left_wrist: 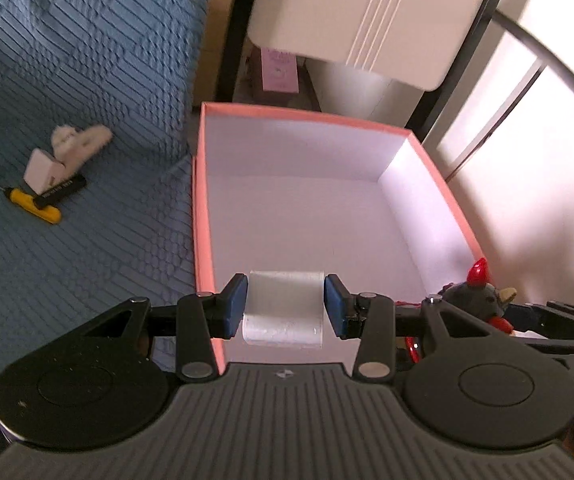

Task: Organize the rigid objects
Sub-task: 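Lift the red-black figurine with the right gripper and carry it over the pink box, then lower the figurine into the box and open the right gripper while the left gripper releases the charger there, then withdraw both grippers from the box back toward the chair seat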

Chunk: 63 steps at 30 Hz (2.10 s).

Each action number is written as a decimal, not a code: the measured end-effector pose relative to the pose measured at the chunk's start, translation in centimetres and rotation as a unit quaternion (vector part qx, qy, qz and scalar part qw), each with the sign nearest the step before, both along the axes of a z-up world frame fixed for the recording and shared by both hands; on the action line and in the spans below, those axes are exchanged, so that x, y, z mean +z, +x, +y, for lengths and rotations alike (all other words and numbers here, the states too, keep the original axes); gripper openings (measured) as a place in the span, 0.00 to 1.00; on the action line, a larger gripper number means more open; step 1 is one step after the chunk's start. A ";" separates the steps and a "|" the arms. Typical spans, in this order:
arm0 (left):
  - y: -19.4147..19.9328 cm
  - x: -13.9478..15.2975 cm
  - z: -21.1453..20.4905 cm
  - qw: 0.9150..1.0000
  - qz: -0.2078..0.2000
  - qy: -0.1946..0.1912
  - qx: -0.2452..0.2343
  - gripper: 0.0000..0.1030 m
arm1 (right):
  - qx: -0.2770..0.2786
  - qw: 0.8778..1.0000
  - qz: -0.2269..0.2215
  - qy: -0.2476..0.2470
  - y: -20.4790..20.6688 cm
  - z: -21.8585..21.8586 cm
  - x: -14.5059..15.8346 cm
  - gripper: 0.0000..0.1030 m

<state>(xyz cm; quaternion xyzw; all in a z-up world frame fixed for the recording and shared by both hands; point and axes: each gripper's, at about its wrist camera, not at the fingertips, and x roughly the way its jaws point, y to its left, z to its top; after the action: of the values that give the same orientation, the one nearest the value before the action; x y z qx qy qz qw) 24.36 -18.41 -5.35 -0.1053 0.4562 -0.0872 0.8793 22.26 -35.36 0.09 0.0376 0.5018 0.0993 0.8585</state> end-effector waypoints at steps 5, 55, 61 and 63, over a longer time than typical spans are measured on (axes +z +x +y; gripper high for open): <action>1.1 -2.0 -1.5 1.000 0.021 0.010 -0.017 0.46 | -0.008 1.000 0.016 -0.024 0.9 -0.3 -3.0 0.61; -18.7 11.9 12.7 0.982 -0.166 0.004 0.086 0.46 | 0.060 0.989 -0.120 0.053 -12.2 7.3 11.3 0.63; -22.9 11.8 15.8 0.979 -0.171 0.000 0.111 0.46 | 0.064 0.986 -0.137 0.066 -15.6 9.0 12.1 0.63; -24.2 11.5 16.7 0.978 -0.171 0.002 0.118 0.46 | 0.069 0.985 -0.143 0.069 -16.8 9.7 12.1 0.63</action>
<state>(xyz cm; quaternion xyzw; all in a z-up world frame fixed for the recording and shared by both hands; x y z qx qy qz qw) 0.14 -1.71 6.14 -0.1403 0.2836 0.0013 0.9486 5.45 -25.64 12.20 0.0471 0.3676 0.1969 0.9077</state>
